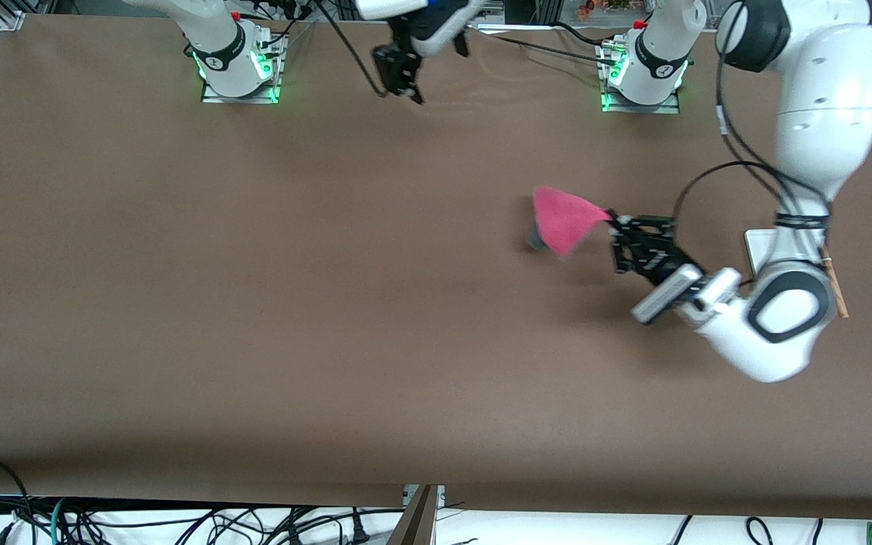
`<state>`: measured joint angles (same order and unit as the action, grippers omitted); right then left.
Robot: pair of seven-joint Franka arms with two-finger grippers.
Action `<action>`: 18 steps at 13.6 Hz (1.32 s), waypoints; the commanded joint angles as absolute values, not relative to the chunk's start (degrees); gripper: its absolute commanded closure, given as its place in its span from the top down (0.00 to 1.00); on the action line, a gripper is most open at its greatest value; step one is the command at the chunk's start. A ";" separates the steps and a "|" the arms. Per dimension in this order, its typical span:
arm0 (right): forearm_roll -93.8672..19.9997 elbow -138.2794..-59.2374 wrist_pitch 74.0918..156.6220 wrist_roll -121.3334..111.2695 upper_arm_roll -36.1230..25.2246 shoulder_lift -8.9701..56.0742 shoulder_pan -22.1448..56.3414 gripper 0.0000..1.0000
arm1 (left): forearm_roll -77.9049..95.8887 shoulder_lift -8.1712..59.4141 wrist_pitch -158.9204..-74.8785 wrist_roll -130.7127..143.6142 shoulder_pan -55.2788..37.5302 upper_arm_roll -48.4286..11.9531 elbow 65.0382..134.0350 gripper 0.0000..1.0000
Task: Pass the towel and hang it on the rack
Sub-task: 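Carry the towel to the rack while the right gripper withdraws, then lay the towel over the dowels while the right gripper returns to rest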
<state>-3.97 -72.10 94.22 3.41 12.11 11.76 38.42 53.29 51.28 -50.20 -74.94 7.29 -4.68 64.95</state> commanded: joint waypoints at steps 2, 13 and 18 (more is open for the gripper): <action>-3.87 -79.01 90.45 2.72 16.17 5.46 31.30 1.00 | 45.38 51.50 -46.41 -72.33 15.27 -5.36 54.95 0.00; -2.90 -93.41 96.41 3.87 15.04 5.89 10.56 1.00 | 21.03 48.26 -54.92 -83.30 31.64 -4.48 49.48 0.00; -2.90 -100.80 100.55 4.31 7.84 5.98 4.41 1.00 | 17.49 46.32 -59.30 -91.74 34.80 -0.80 49.48 0.00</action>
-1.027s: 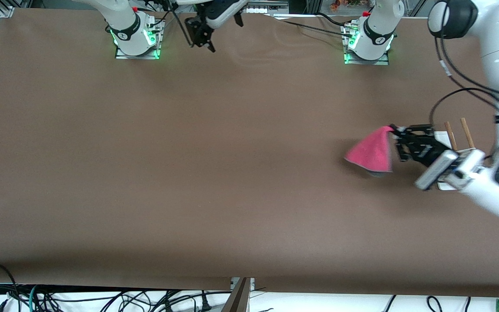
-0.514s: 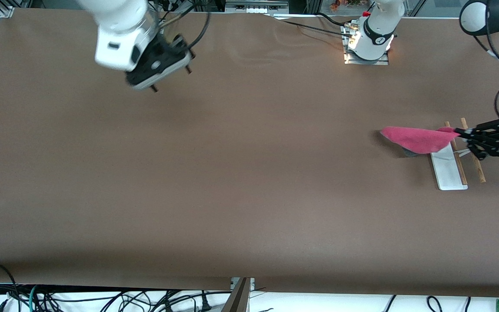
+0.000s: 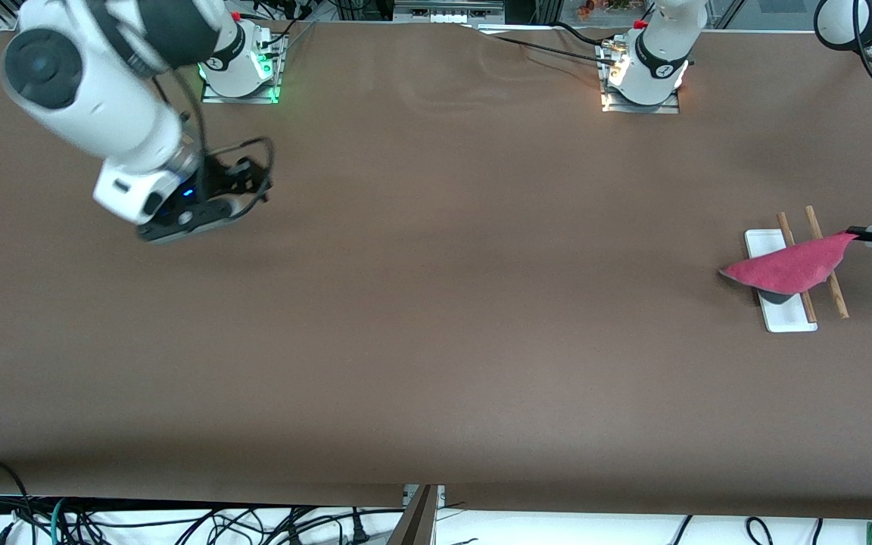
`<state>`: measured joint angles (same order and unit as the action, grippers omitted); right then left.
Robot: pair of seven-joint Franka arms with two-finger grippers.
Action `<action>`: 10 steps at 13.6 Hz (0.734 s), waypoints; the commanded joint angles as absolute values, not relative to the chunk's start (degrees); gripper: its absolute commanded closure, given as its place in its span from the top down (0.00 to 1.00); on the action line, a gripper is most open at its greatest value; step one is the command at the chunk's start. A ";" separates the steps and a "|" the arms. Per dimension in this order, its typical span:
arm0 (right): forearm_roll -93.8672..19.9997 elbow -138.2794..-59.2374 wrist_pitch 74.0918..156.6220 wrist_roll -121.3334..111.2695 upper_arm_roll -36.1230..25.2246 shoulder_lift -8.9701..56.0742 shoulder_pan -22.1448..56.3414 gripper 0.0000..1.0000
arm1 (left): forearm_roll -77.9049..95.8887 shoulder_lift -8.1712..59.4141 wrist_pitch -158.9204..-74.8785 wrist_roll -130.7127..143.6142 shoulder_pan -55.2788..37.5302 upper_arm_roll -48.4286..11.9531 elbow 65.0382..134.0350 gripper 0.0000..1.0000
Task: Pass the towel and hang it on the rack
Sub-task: 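Lay the towel over the dowels while the right gripper returns to rest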
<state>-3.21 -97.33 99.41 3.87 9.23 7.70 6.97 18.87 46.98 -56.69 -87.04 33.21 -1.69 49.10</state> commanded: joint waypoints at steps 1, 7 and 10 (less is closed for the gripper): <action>-2.81 -101.42 100.63 3.61 6.26 5.89 3.87 1.00 | 17.49 46.32 -61.41 -94.11 34.89 0.69 49.57 0.00; -0.72 -101.34 99.84 2.02 0.27 3.17 1.32 1.00 | 14.68 47.11 -68.02 -97.12 34.37 3.96 50.62 0.00; 0.97 -100.81 98.62 2.02 -1.22 0.36 1.23 1.00 | 14.06 48.60 -72.76 -97.12 34.37 4.13 51.50 0.00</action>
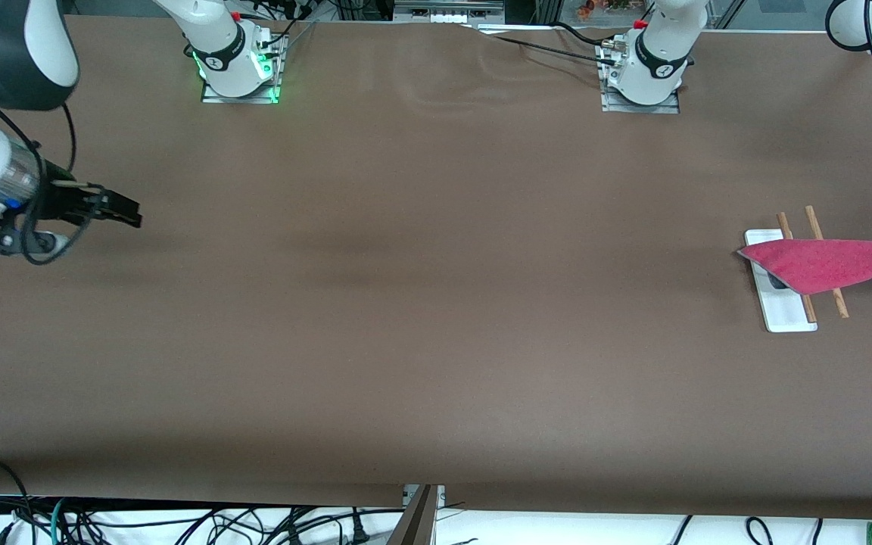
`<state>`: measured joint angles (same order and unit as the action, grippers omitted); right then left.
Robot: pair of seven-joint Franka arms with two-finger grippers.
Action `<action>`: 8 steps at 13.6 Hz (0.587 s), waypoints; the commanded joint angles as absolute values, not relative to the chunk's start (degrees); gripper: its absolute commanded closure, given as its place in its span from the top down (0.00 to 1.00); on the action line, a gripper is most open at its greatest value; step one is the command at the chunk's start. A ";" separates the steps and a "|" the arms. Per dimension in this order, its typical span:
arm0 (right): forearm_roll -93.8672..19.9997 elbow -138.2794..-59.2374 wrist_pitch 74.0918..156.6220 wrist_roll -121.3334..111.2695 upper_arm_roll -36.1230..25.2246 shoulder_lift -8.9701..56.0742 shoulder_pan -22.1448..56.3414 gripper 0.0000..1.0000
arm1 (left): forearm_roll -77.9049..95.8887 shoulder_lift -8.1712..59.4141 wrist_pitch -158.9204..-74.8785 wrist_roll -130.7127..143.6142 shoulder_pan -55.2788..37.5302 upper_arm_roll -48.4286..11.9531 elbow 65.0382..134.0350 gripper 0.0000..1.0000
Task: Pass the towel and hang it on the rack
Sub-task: 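Lay the towel over the dowels while the right gripper returns to rest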
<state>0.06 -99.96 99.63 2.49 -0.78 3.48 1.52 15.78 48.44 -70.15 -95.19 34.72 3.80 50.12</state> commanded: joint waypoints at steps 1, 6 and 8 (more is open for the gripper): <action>1.05 -99.59 96.70 2.02 -1.49 0.18 1.23 1.00 | 13.98 48.78 -73.56 -97.12 34.63 4.13 52.72 0.00; 3.69 -96.15 90.27 2.11 -1.76 -0.70 0.88 1.00 | 12.57 49.22 -76.20 -97.21 34.98 4.22 53.53 0.00; 3.26 -96.24 93.32 2.29 -1.76 -0.70 0.88 1.00 | 12.48 49.92 -77.60 -97.73 35.85 4.22 53.53 0.00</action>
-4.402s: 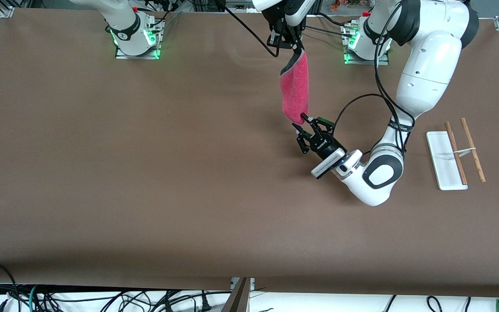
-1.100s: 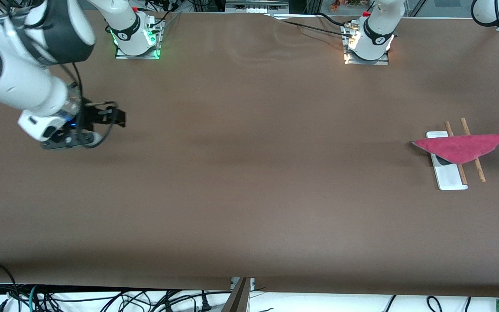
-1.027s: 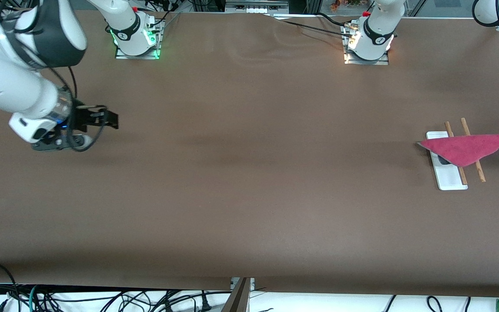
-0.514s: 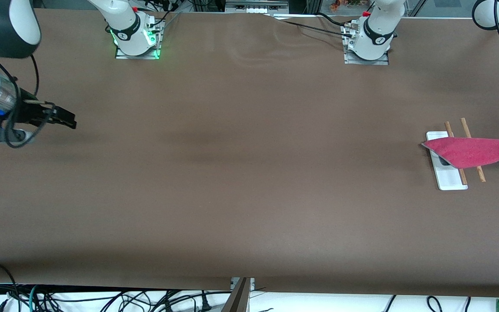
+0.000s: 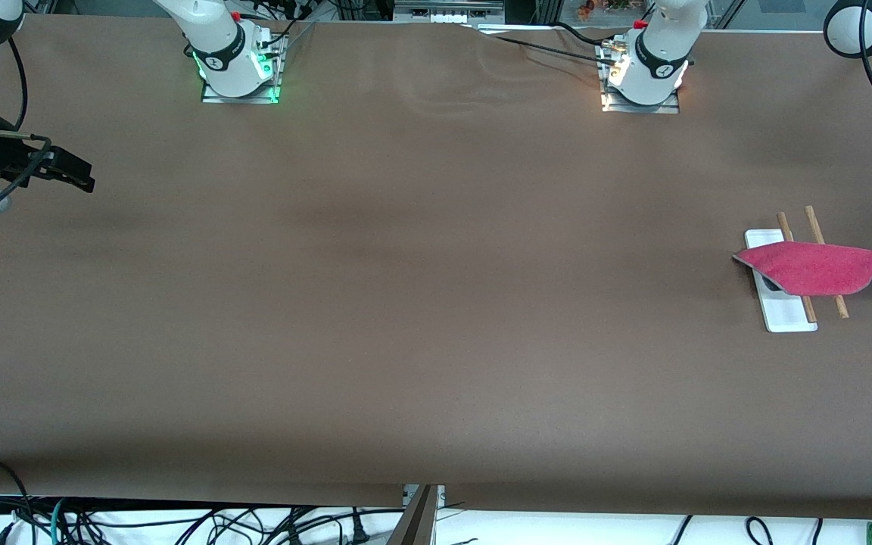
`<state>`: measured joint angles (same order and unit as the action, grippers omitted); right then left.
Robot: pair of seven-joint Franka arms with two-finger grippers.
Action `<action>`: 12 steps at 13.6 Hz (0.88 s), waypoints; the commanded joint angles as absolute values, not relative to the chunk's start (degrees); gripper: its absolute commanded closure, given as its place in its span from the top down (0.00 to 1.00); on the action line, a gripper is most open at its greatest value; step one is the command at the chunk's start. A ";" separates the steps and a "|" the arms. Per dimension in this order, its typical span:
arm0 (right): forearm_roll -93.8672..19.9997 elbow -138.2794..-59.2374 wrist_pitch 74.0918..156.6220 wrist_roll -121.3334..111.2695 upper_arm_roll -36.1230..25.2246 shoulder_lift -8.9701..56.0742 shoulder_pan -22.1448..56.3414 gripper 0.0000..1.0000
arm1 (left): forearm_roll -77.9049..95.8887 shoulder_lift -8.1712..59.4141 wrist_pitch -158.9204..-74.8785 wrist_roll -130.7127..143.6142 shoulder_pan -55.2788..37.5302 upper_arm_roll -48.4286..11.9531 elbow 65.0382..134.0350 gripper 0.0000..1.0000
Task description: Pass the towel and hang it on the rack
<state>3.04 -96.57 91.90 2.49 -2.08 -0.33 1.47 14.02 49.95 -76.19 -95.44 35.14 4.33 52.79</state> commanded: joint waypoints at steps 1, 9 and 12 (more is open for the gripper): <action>2.82 -96.33 95.17 2.46 -1.76 -0.62 0.88 1.00 | 12.48 50.70 -79.52 -100.26 36.29 4.22 53.61 0.00; 0.88 -96.50 95.71 2.29 -2.55 -0.53 0.97 1.00 | 12.48 49.49 -82.88 -99.51 35.77 4.31 54.76 1.00; 0.09 -96.50 95.71 2.20 -3.16 0.00 1.05 1.00 | 11.96 46.60 -82.44 -92.74 33.33 3.87 54.75 1.00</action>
<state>1.41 -96.65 95.97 2.50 -2.83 -0.15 1.46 13.96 50.17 -82.31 -95.97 35.58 4.16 53.81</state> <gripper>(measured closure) 0.000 0.088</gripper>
